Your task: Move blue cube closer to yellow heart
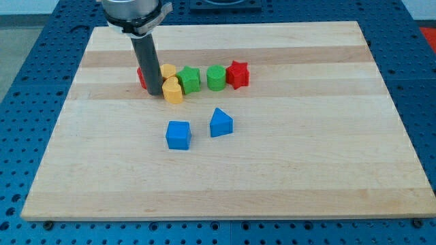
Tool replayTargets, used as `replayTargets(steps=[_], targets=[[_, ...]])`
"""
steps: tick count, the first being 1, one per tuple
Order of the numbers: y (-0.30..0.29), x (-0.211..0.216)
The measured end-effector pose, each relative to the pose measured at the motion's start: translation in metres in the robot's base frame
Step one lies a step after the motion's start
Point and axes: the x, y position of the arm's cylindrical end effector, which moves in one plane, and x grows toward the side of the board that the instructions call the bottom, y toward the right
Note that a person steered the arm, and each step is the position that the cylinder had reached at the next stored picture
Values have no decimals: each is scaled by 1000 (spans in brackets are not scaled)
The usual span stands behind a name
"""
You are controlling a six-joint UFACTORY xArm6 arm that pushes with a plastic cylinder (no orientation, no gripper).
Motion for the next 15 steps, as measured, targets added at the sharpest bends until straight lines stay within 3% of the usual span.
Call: replayTargets(steps=[2,8,10,11,12,15], targets=[[27,9],[22,48],[-3,109],[13,143],[43,151],[52,110]])
